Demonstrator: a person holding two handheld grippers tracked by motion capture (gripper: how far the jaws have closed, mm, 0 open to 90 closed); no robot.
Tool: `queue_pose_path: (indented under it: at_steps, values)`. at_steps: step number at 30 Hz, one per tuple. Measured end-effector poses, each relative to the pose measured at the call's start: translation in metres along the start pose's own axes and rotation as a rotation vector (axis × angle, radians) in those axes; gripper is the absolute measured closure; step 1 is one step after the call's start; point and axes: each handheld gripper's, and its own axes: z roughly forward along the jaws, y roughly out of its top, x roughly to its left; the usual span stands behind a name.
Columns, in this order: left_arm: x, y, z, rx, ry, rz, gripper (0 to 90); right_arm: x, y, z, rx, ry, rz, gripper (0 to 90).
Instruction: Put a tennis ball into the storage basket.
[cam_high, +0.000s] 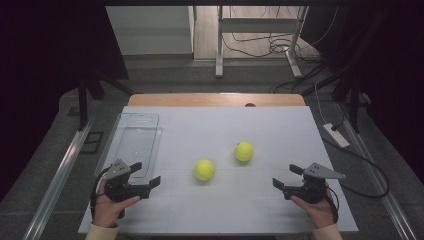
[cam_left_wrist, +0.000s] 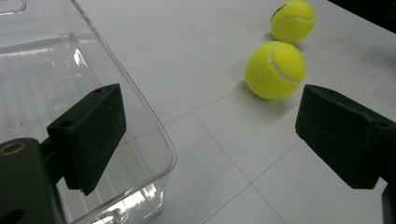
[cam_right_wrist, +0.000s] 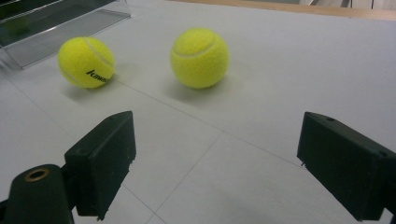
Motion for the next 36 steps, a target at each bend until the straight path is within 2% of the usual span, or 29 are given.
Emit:
queue_pose_path:
  at_steps: [17, 36]
  values:
    - [-0.0009, 0.001, -0.0007, -0.005, -0.003, 0.003, 9.8, -0.0031, -0.0012, 0.0003, 0.003, 0.0, 0.014, 11.8]
    - [-0.0022, 0.0031, -0.0017, -0.003, 0.006, 0.01, 10.1, -0.0012, -0.0015, 0.0024, 0.016, -0.007, 0.002, 12.1]
